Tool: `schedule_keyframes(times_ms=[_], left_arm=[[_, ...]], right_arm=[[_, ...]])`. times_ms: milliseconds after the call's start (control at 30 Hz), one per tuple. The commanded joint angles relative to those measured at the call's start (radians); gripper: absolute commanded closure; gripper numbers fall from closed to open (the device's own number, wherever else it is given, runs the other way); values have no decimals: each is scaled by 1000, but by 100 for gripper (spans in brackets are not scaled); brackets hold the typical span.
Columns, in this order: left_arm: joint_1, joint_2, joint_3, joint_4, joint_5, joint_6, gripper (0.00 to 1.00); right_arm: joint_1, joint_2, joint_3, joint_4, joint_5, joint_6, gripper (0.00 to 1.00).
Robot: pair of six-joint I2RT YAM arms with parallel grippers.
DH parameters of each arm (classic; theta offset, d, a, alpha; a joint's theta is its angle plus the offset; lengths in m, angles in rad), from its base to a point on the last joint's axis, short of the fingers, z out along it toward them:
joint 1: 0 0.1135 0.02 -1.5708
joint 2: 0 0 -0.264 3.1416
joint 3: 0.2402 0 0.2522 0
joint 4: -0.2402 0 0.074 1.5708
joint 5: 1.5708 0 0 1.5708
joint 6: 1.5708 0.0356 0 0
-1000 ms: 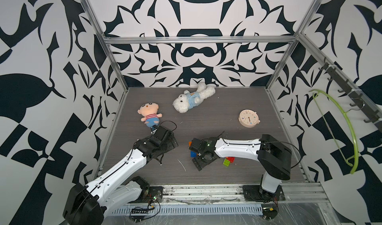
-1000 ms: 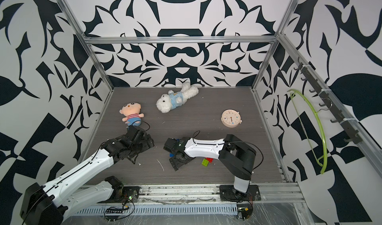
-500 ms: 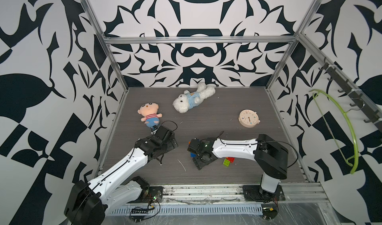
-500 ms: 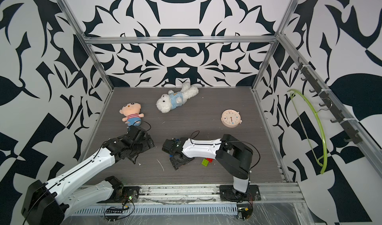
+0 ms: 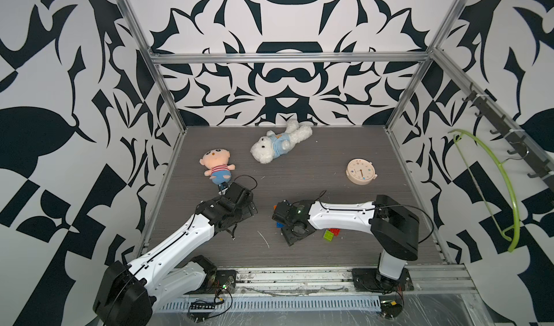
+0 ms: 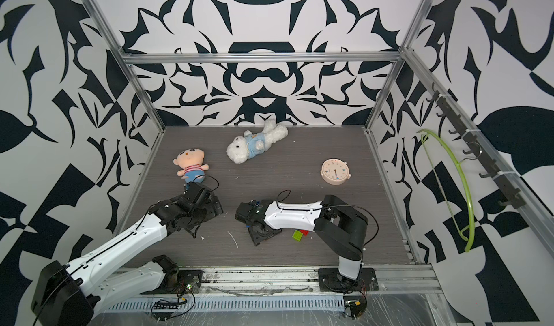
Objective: Assemble the number 5 with lego
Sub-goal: Pick up the lego brick from the center of the board, then assemble the lego brick with the lego brick.
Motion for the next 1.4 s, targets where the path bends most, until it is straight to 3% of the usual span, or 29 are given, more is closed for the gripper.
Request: schedule_keyframes(times_ms=[0, 200, 433, 833, 1367], left_arm=[[-2, 1, 11, 6, 0, -1, 1], [-3, 3, -7, 53, -9, 0, 1], [-1, -34, -32, 48, -69, -1, 1], [-1, -180, -115, 81, -117, -6, 1], [2, -173, -110, 50, -141, 5, 1]], right_arm=[[2, -104, 41, -75, 48, 64, 34], [-8, -110, 130, -153, 79, 208, 34], [-9, -57, 177, -103, 111, 365, 34], [-4, 80, 287, -109, 116, 384, 35], [13, 153, 343, -160, 150, 418, 34]])
